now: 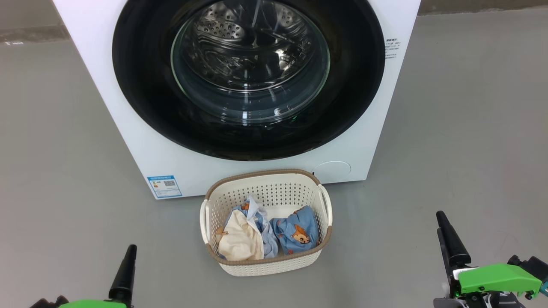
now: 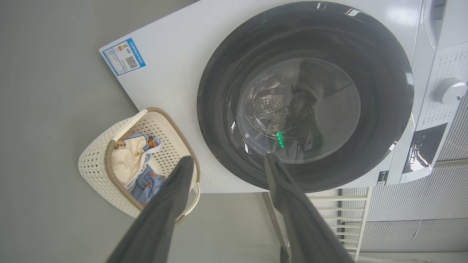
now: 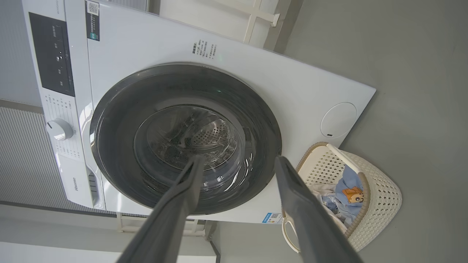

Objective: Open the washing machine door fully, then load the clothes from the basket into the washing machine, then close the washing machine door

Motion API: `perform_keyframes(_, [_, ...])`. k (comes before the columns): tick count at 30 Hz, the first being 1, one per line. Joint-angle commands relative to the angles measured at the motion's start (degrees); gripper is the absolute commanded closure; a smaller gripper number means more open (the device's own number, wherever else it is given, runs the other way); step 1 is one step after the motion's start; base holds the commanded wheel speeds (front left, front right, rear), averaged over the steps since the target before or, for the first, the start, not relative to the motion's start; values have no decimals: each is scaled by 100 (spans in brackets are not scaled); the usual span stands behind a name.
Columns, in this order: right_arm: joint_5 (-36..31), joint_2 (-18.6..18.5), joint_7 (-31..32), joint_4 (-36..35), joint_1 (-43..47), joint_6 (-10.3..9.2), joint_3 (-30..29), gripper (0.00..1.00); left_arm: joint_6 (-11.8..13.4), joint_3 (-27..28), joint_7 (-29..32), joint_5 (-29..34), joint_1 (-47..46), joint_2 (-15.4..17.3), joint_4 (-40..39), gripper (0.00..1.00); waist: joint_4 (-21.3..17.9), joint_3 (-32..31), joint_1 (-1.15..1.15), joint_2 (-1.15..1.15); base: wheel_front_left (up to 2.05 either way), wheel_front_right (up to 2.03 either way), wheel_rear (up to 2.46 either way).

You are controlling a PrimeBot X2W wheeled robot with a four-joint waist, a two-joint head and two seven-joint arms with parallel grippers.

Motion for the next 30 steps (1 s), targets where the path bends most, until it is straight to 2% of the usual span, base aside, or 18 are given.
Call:
perform_keyframes(1, [-220,-105,-73,-176,-292,4,101,0,-9,22,-76,214,-298,137,-201,0,0,1,0,0,0,0,0])
perform_keyframes(15, [-1441,-243,-307,-98,-459,5,378,0,-11,-339,-311,1477,-392,395,-208,0,-2,-7,0,0,0,0,0])
perform_keyframes(30, [-2769,-376,-541,118,-617,6,632,0,-14,-459,-546,2657,-473,520,-59,0,-15,-31,0,0,0,0,0])
